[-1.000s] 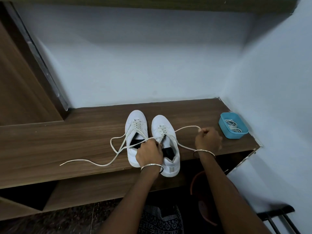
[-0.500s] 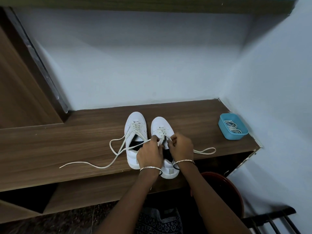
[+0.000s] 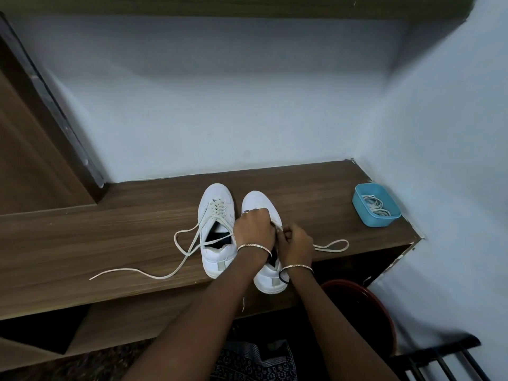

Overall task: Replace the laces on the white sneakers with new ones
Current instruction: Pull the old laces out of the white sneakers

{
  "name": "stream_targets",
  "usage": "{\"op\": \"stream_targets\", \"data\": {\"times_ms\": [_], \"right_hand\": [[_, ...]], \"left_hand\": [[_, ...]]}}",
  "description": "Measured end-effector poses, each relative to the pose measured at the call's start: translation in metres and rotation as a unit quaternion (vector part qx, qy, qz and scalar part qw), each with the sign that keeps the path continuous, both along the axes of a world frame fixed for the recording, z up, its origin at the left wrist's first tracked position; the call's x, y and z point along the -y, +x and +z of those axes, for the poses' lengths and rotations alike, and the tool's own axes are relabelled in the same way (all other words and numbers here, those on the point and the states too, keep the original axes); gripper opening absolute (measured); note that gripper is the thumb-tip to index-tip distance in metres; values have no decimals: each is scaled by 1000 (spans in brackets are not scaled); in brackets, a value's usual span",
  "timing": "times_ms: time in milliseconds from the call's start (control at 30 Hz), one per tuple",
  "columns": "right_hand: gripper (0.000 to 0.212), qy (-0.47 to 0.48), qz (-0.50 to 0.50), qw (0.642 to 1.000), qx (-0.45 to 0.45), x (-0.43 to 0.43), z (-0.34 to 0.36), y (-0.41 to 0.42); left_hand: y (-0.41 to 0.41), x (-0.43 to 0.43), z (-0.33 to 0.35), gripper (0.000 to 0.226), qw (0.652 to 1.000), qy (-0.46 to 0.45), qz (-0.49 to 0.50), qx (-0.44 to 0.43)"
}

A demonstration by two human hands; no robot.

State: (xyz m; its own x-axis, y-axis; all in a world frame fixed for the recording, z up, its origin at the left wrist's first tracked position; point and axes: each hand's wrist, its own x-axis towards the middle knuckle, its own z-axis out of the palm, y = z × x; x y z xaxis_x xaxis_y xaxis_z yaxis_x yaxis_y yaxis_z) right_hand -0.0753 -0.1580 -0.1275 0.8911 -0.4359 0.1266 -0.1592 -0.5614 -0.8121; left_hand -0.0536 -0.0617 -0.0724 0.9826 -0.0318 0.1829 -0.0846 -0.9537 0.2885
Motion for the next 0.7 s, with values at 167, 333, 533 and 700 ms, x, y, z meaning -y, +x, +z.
{"op": "stream_targets", "data": {"times_ms": [167,333,533,700], "right_hand": [[15,36,2,999,-12,3,-5,1],[14,45,1,999,-5,0,-5,-2],[17,55,-3,998,11,0,-9,-2],[14,48,2,999,21,-3,-8,-4]], "left_hand": [[-8,5,-6,10,999,30,-7,13],[-7,12,-9,10,997,65,-27,16],[0,8,-6,12,1000,-12,21,15],[6,-20,-12,11,941,-305,149,-17]]}}
